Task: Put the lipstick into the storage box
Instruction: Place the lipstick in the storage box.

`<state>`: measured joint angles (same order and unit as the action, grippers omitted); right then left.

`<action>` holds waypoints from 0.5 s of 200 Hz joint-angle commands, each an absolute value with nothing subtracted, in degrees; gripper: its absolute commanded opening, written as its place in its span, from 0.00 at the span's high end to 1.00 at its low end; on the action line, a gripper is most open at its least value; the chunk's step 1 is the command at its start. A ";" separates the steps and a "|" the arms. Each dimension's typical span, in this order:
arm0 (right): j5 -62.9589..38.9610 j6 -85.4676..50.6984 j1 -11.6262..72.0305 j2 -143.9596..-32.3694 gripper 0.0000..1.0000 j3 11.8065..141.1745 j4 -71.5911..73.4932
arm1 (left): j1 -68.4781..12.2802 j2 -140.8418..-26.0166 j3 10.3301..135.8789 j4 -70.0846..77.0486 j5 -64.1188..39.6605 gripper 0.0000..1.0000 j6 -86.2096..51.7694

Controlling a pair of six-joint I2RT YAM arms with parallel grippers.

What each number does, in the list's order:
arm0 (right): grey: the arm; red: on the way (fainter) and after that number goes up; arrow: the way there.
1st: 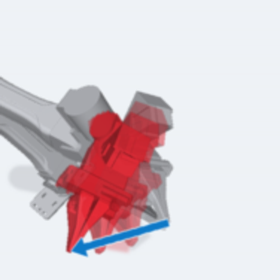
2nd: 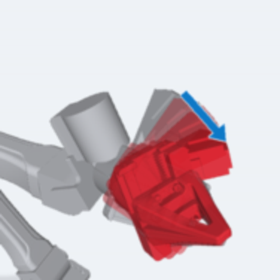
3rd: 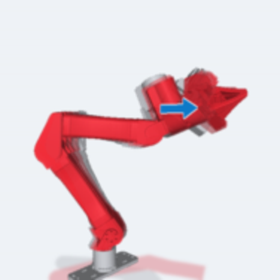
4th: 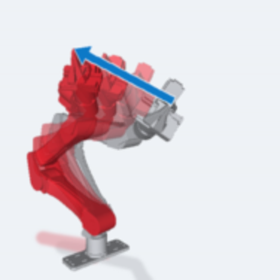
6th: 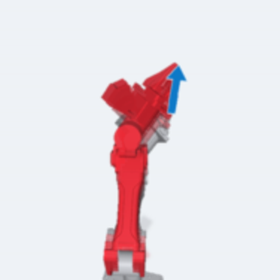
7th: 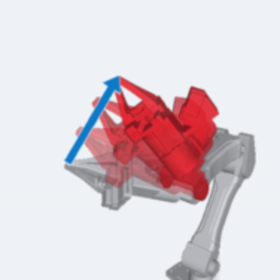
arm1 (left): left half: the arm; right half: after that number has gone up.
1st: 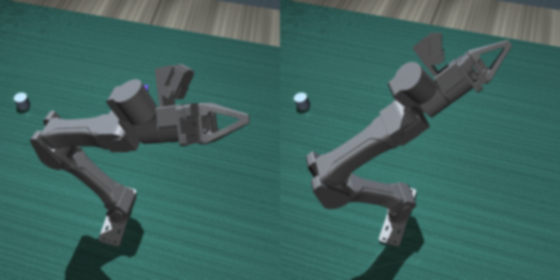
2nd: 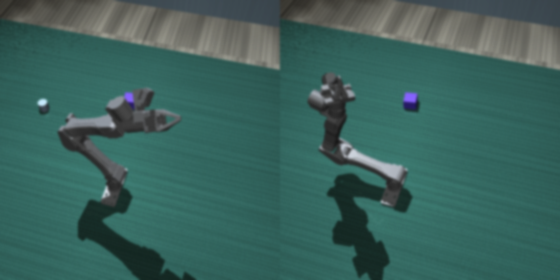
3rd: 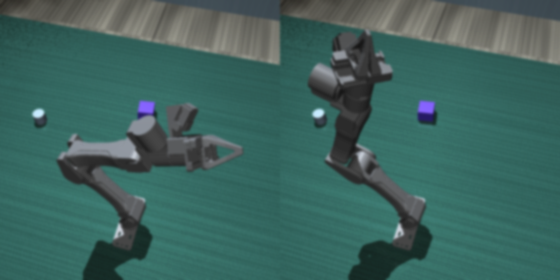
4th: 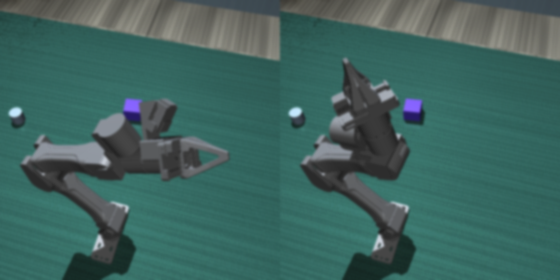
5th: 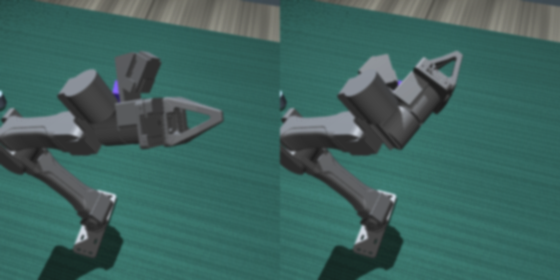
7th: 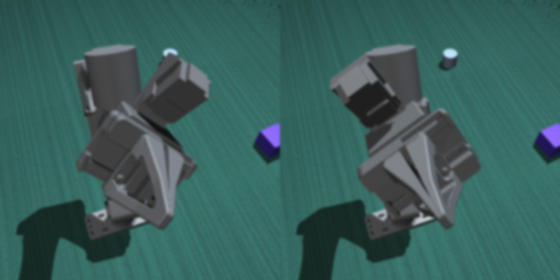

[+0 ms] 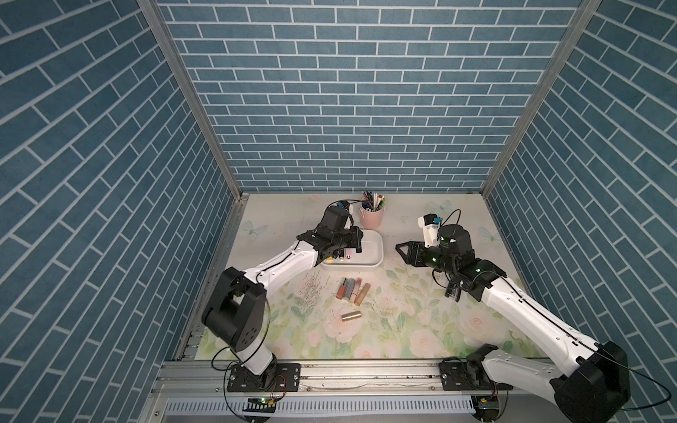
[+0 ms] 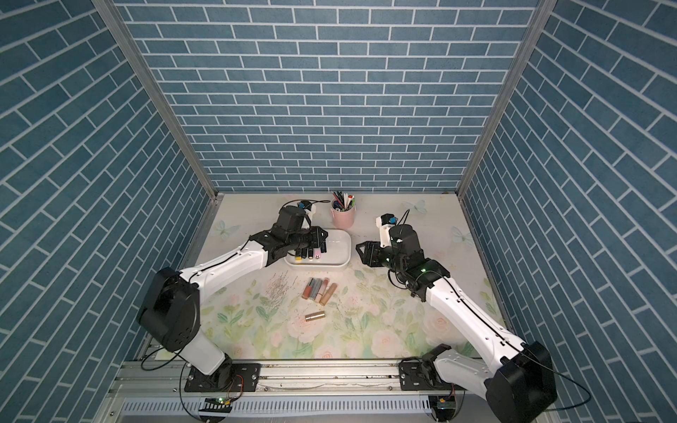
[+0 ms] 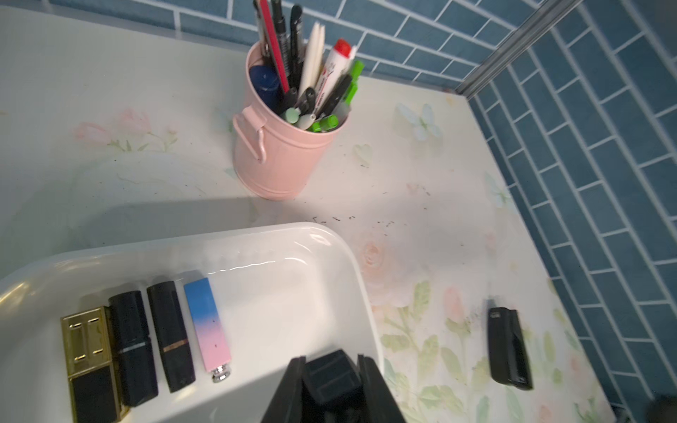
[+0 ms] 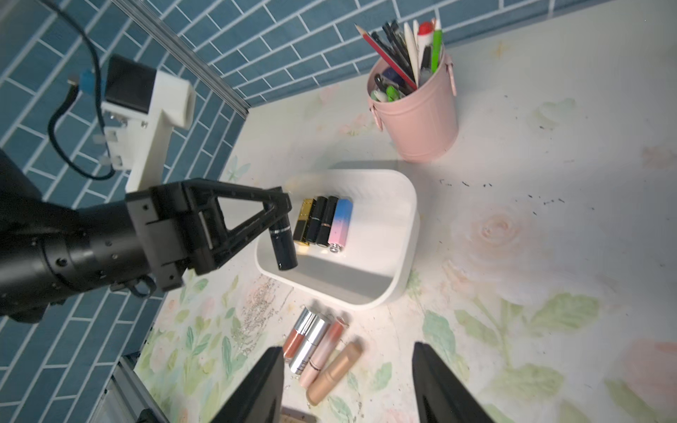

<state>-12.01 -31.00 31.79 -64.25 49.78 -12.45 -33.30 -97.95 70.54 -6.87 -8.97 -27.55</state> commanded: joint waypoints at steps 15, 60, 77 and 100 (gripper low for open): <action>-10.18 -28.23 31.62 -64.71 0.40 48.35 -14.67 | -33.40 -105.44 76.73 -9.75 -5.36 0.93 -23.82; -10.40 -27.70 31.61 -65.88 0.40 48.42 -14.59 | -33.24 -112.22 80.19 -9.01 -4.22 0.93 -23.56; -10.52 -27.53 31.56 -66.32 0.40 48.85 -14.74 | -33.16 -113.73 80.63 -8.70 -3.53 0.93 -23.56; -10.73 -27.42 31.63 -66.36 0.40 49.31 -15.06 | -32.87 -115.55 81.04 -8.49 -2.66 0.94 -23.64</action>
<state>-11.14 -29.52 31.79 -65.93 48.69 -14.37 -33.26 -113.95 79.29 -8.51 -4.51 -24.53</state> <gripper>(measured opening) 0.602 0.246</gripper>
